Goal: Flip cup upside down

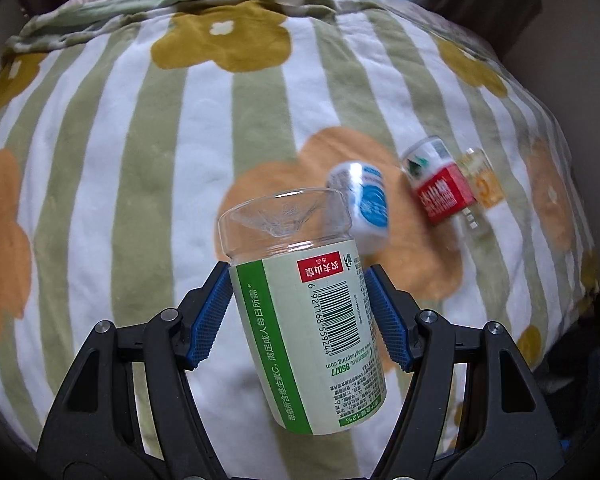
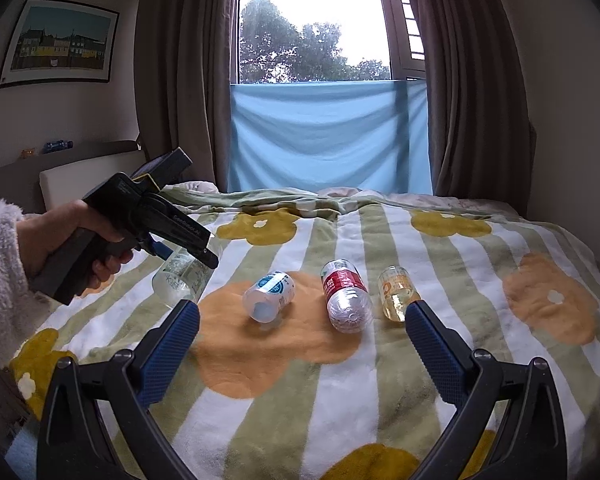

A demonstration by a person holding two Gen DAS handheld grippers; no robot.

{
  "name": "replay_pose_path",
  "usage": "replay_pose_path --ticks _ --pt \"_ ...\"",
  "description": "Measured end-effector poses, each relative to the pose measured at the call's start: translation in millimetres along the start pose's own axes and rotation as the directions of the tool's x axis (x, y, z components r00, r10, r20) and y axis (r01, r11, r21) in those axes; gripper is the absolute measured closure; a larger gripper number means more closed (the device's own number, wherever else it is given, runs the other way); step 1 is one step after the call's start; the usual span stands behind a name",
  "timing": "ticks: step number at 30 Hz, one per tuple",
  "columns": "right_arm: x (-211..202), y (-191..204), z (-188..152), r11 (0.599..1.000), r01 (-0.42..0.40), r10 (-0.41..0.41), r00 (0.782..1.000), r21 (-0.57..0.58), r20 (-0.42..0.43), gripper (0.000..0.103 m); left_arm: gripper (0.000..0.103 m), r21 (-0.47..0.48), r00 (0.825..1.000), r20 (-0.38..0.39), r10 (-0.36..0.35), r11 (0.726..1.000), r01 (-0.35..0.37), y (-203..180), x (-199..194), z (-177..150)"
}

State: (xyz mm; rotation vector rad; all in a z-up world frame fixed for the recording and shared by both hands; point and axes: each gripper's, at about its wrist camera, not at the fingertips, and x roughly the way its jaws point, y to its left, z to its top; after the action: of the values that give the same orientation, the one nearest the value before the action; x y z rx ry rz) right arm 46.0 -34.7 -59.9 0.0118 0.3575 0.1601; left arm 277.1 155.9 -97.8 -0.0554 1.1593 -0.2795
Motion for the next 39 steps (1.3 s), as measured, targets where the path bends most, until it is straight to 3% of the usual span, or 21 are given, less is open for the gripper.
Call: replay_pose_path --ticks 7,11,16,21,25,29,32,35,39 --pt "-18 0 -2 1.0 0.001 -0.001 1.0 0.003 0.014 0.0 0.038 0.064 0.984 -0.156 -0.085 0.993 0.096 -49 34 -61" --pt "-28 -6 -5 1.0 0.015 -0.015 1.0 0.011 0.013 0.0 0.038 0.087 0.972 -0.226 -0.067 0.992 0.088 -64 60 -80" --pt "-35 -11 -7 1.0 0.027 -0.027 1.0 0.016 0.006 0.0 0.038 0.107 0.968 -0.249 -0.016 0.993 0.044 -68 82 -80" --pt "-42 -12 -5 0.999 0.04 -0.04 0.999 0.007 0.012 0.0 0.037 0.103 0.969 -0.247 -0.015 0.994 0.042 -67 90 -81" --pt "-43 -13 -4 0.999 0.03 -0.03 1.0 0.014 0.007 0.0 0.035 0.158 0.983 -0.183 0.032 0.987 -0.002 -72 79 -80" --pt "-44 -15 3 1.0 0.002 -0.002 1.0 0.016 -0.001 0.0 0.012 0.213 0.994 -0.056 0.094 0.974 -0.08 -72 51 -76" --pt "-40 -15 13 0.999 -0.021 0.022 0.999 0.024 -0.031 0.0 0.009 0.207 0.993 0.048 0.103 0.972 -0.111 -65 17 -80" --pt "-32 -16 30 0.999 -0.046 0.047 0.997 0.012 -0.067 0.0 0.003 0.188 0.984 0.15 0.095 0.974 -0.123 -55 -15 -91" --pt "0 -12 58 0.991 -0.131 0.125 0.973 -0.023 -0.192 0.0 0.001 0.16 0.944 0.305 0.124 0.971 -0.18 -33 -57 -125"
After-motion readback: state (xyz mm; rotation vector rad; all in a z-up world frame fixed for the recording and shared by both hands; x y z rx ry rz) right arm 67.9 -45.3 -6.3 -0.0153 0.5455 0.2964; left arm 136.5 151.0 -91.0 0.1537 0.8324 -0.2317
